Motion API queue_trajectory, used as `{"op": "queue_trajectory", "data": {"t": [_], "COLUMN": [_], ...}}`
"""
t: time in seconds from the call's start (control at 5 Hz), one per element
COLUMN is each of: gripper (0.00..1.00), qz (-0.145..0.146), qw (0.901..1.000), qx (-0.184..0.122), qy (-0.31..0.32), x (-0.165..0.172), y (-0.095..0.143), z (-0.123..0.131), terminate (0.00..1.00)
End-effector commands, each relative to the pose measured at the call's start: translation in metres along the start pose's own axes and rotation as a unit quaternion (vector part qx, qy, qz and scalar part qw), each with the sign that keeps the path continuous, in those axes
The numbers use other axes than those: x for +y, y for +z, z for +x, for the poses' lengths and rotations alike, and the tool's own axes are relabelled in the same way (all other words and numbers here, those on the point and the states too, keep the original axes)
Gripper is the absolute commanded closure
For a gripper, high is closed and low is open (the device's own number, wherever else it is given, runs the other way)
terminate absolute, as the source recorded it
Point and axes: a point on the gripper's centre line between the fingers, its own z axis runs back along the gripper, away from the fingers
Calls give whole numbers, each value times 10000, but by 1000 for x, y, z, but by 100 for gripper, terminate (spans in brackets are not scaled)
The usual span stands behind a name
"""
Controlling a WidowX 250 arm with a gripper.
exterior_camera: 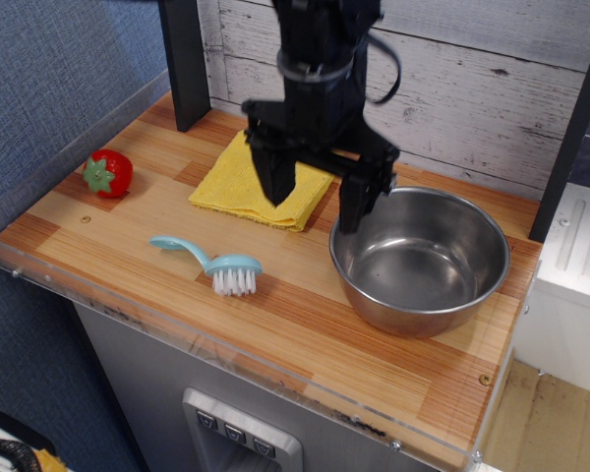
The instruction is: Put the pot on top of the napkin.
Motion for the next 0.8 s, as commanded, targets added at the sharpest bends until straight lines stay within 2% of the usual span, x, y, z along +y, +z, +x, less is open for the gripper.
{"op": "queue_trajectory", "data": {"t": [0.0, 0.4, 0.6], "gripper": [0, 0, 0], "qz": [-193, -139, -114], "qw": [9992, 9965, 9964], "qx": [-140, -271, -163], "qy": [326, 777, 820], "x": [3, 1, -2], "y": [-16, -26, -42], "z": [5, 21, 22], "terminate": [0, 0, 0]}}
